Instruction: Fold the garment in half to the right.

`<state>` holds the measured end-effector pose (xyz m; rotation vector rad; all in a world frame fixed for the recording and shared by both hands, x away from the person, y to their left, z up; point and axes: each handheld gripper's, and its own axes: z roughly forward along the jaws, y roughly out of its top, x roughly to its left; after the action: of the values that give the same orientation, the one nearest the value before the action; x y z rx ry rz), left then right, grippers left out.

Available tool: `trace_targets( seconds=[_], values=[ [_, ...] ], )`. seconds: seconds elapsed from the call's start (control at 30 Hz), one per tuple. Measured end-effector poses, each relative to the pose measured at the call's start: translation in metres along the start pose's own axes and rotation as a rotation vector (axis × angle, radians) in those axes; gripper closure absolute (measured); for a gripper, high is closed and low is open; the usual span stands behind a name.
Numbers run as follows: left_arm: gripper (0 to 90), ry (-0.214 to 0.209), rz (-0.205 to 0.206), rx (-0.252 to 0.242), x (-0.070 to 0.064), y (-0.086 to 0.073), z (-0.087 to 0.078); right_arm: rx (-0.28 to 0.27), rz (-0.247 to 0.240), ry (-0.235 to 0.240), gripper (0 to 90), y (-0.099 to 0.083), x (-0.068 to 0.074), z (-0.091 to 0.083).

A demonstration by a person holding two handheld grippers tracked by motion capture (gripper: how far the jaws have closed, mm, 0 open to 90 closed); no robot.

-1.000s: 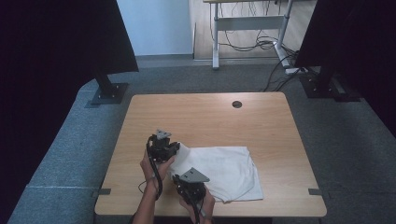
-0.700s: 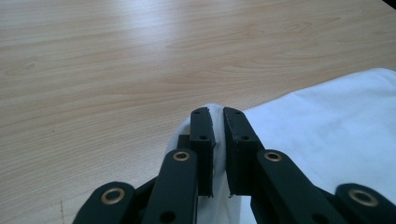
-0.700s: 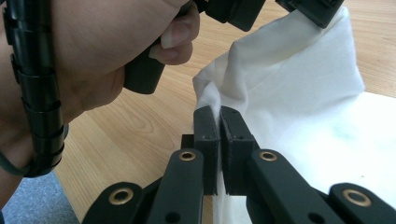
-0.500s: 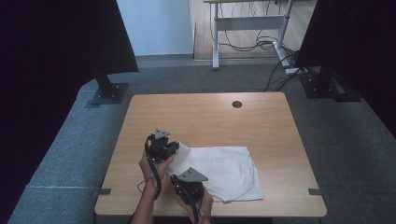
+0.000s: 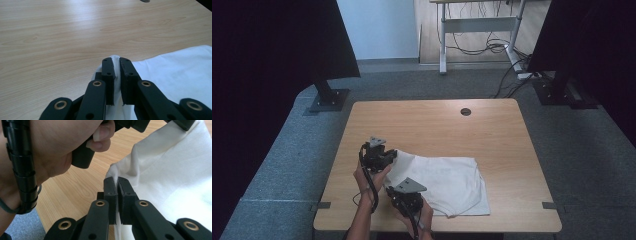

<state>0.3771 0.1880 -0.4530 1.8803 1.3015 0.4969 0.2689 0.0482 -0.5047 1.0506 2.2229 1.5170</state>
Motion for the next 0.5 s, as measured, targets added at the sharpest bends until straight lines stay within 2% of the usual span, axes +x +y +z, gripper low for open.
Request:
trace_targets(
  seconds=[0.13, 0.5],
  values=[
    [82.3, 0.0, -0.008, 0.008, 0.0057, -0.0004, -0.0012, 0.0, -0.005, 0.006, 86.0, 0.0022, 0.0039, 0.0042],
    [82.3, -0.003, -0.016, 0.007, 0.0096, 0.0018, -0.0045, 0.002, -0.018, 0.008, 86.0, 0.0049, 0.0061, 0.0073]
  ],
)
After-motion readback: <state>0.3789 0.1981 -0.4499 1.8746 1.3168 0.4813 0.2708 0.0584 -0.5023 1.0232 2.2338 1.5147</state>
